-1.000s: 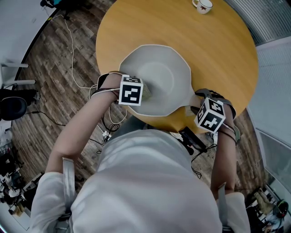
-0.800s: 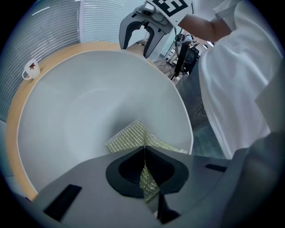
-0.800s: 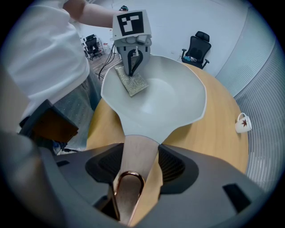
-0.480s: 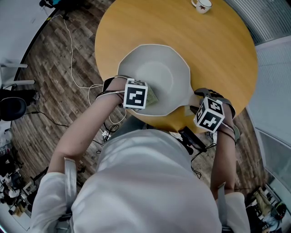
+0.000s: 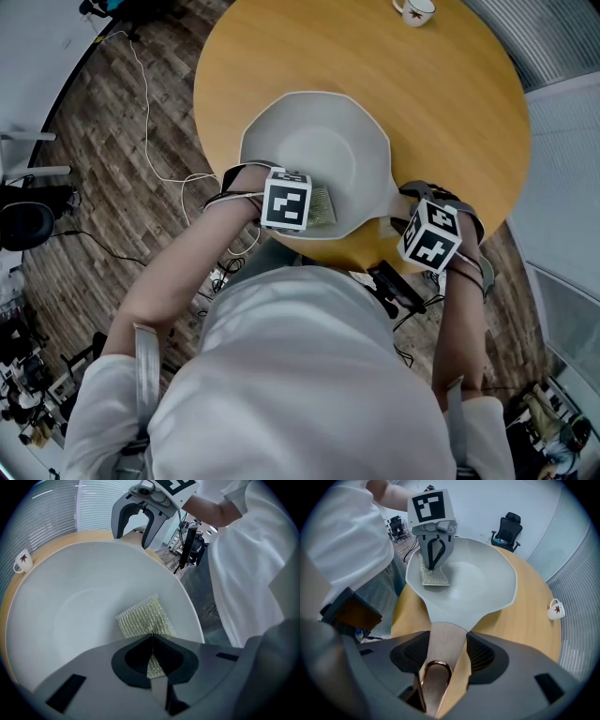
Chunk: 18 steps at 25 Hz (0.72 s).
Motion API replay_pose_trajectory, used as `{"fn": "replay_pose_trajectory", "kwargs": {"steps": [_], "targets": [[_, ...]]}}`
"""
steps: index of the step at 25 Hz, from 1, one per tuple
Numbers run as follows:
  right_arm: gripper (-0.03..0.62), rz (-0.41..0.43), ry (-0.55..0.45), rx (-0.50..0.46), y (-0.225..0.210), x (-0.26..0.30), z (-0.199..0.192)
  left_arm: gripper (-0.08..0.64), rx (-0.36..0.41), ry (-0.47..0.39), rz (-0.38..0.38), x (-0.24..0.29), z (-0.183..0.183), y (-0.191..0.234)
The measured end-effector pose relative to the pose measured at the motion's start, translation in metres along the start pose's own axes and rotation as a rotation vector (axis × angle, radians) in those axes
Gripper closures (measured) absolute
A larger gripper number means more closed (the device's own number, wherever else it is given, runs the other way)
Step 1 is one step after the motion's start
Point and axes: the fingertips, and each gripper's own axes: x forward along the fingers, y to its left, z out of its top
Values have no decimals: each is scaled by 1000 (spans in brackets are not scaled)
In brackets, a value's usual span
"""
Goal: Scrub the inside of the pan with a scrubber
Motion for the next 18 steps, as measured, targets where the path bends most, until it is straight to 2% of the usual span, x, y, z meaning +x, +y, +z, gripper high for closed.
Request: {"fn": "replay_pose_trajectory", "kwargs": {"steps": [10, 18], "targets": [[351, 2, 12, -12, -3, -2, 1, 543, 19, -53, -29, 2, 19, -3], [351, 3, 14, -14, -1, -2, 4, 543, 31, -133, -25, 2, 37, -3]]}}
